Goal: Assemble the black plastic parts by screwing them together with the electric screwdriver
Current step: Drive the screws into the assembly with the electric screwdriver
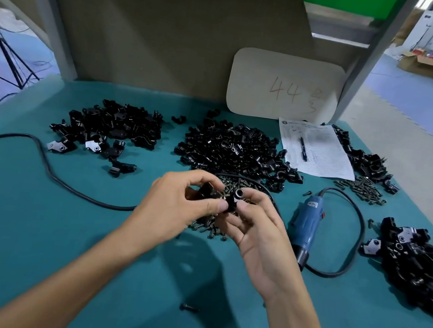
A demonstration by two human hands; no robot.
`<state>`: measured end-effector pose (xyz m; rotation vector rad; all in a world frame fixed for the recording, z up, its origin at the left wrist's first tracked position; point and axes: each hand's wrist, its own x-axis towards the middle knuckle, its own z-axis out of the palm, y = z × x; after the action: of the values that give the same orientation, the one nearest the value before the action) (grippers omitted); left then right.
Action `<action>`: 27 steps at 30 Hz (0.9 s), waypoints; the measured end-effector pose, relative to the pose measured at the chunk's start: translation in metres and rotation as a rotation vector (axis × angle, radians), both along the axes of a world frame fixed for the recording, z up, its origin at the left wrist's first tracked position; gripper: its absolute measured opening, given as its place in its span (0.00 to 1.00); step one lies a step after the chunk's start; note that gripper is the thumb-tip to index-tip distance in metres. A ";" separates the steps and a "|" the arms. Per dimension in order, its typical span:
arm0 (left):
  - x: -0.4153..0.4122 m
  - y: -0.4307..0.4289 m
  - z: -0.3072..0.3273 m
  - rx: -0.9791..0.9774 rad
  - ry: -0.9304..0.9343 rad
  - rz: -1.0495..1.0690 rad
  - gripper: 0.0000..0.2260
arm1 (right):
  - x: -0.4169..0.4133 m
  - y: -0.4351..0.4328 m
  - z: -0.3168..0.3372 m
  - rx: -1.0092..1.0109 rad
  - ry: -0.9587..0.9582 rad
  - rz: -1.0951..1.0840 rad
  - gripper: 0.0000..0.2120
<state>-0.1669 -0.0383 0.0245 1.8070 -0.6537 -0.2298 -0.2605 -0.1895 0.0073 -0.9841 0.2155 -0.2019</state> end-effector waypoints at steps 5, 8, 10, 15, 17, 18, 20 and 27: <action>0.003 -0.001 0.004 -0.237 0.323 0.014 0.17 | 0.002 0.001 0.007 0.012 -0.033 -0.040 0.08; 0.000 0.001 0.004 -0.221 0.336 -0.033 0.21 | 0.004 0.002 0.010 -0.027 -0.035 -0.062 0.09; -0.003 0.002 0.006 -0.135 0.217 -0.077 0.20 | 0.004 0.004 0.012 -0.059 -0.049 -0.049 0.09; -0.008 0.006 0.012 0.046 -0.076 -0.068 0.14 | 0.002 0.008 0.019 -0.096 -0.086 -0.024 0.10; -0.010 0.007 0.014 0.051 -0.135 -0.052 0.16 | 0.000 0.009 0.021 -0.106 -0.090 -0.034 0.10; -0.011 0.008 0.015 0.053 -0.166 -0.042 0.16 | 0.000 0.009 0.022 -0.110 -0.091 -0.042 0.11; -0.013 0.009 0.018 0.067 -0.234 -0.011 0.17 | -0.001 0.010 0.024 -0.116 -0.096 -0.052 0.11; -0.022 0.010 0.023 0.258 -0.408 0.022 0.19 | -0.006 0.016 0.029 -0.108 -0.131 -0.060 0.10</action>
<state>-0.1892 -0.0283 0.0477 2.1326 -0.9211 0.0781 -0.2664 -0.1736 0.0368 -1.0681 0.1157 -0.3348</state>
